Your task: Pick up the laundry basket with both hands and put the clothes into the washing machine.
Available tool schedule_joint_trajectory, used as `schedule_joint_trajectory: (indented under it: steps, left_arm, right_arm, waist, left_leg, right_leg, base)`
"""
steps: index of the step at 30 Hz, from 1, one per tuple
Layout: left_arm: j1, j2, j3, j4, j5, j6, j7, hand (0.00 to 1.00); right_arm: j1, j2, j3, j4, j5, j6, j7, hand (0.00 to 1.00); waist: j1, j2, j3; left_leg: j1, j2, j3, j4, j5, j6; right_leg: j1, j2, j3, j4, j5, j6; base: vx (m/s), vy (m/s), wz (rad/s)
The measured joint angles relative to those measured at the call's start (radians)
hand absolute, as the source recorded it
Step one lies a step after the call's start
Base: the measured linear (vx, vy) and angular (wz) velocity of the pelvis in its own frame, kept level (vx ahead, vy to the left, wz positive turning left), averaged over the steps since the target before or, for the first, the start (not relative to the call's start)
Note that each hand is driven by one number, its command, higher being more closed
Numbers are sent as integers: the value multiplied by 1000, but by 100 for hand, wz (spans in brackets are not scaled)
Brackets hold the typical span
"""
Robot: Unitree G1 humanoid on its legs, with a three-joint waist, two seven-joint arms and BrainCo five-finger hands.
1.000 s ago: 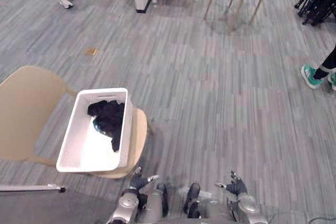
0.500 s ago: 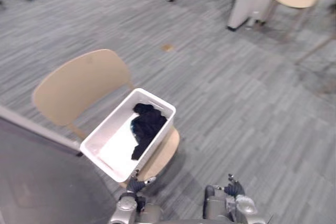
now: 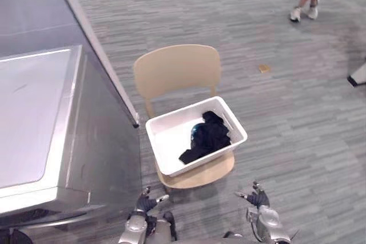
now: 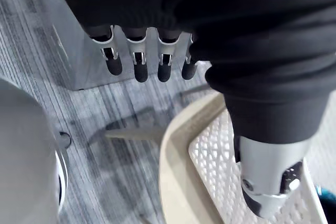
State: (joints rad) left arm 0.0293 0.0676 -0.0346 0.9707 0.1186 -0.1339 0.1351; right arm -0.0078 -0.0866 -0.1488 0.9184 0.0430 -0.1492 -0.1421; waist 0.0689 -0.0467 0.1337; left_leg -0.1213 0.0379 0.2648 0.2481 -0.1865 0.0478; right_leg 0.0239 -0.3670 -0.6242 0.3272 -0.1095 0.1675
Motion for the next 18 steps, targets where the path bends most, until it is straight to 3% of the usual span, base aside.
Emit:
schedule_joint_trajectory:
  steps: [1, 2, 3, 4, 5, 7, 8, 10, 11, 12, 14, 15, 18]
  left_arm:
    - [0, 11, -3, 12, 0, 0, 0, 0]
    - [5, 16, -4, 14, -1, 1, 0, 0]
    - [7, 22, -4, 14, 0, 1, 0, 0]
    - [18, 39, -3, 12, 0, 1, 0, 0]
    - [23, 46, -3, 12, 0, 2, 1, 0]
    - [31, 59, 3, 7, -2, -1, 3, 0]
    - [32, 60, 3, 8, -2, -1, 3, 0]
    - [31, 58, 5, 11, 1, -4, 1, 0]
    - [32, 59, 6, 11, 1, -5, 1, 0]
    - [35, 53, 7, 15, 3, -6, 1, 0]
    - [46, 39, 7, 14, 9, -8, 1, 0]
    - [52, 35, 7, 17, 10, -8, -3, 0]
    - [55, 30, 7, 17, 10, -10, -5, 0]
  right_arm:
    - [0, -7, 2, -16, -17, 2, -11, 0]
    - [15, -7, 7, -59, -30, 3, -12, 0]
    - [26, -6, 12, -85, -43, 3, -13, 0]
    - [47, -6, 17, -148, -61, 4, -13, 0]
    - [56, -9, 20, -179, -68, 3, -14, 0]
    - [85, -29, 17, -315, -117, 0, -32, 0]
    - [87, -35, 13, -342, -130, 0, -32, 0]
    - [130, -42, -36, -492, -195, 0, -33, 0]
    - [145, -42, -44, -522, -208, 0, -33, 0]
    - [164, -64, -47, -562, -234, -1, -32, 0]
    - [176, -90, -37, -604, -266, -2, -28, 0]
    - [174, -103, -31, -620, -293, -2, -21, 0]
    - [173, -144, -5, -621, -310, -2, 9, 0]
  waist:
    - [-3, -4, 2]
    - [-5, -9, 6]
    - [-15, -10, 7]
    - [-30, -10, 7]
    - [-35, -15, 5]
    - [-44, -25, -1]
    - [-52, -25, -2]
    - [-57, -39, -11]
    - [-56, -40, -11]
    - [-60, -17, -15]
    - [-55, 7, -29]
    - [-59, 20, -34]
    - [-58, 20, -34]
  left_leg:
    - [25, -23, -23, -2, -5, 8]
    - [52, -39, -57, 0, -9, 14]
    - [59, -42, -73, 3, -10, 16]
    - [66, -41, -103, 8, -6, 23]
    - [68, -42, -115, 8, -5, 22]
    - [68, -53, -156, 4, 3, 8]
    - [67, -56, -163, 3, 7, 2]
    - [57, -74, -193, -4, 15, -16]
    - [57, -79, -199, -5, 13, -21]
    - [63, -66, -226, -12, 17, -47]
    - [67, -39, -236, -52, 27, -66]
    - [78, -20, -240, -86, 44, -93]
    - [105, 6, -253, -132, 64, -123]
  right_leg:
    - [-44, -68, 31, 174, 11, -28]
    - [-107, -98, 118, 319, 25, -101]
    - [-137, -89, 181, 371, 9, -105]
    - [-171, -48, 284, 412, -45, -79]
    - [-177, -25, 319, 404, -64, -68]
    - [-203, 64, 452, 253, -101, -28]
    - [-202, 81, 483, 202, -105, -18]
    - [-184, 124, 572, -14, -65, 5]
    - [-177, 126, 571, -51, -25, 4]
    - [-156, 142, 556, -74, 20, -13]
    - [-141, 171, 534, -119, 33, -29]
    - [-129, 187, 515, -143, 42, -41]
    - [-89, 213, 484, -175, 46, -47]
  base:
    - [36, 222, 58]
    - [85, 205, 65]
    - [133, 142, 78]
    - [121, 72, 74]
    - [171, 55, 88]
    - [143, 14, 63]
    - [134, -49, 55]
    - [146, -111, 63]
    - [116, -154, 58]
    - [118, -166, 36]
    - [138, -188, 19]
    - [113, -172, 14]
    - [56, -133, 17]
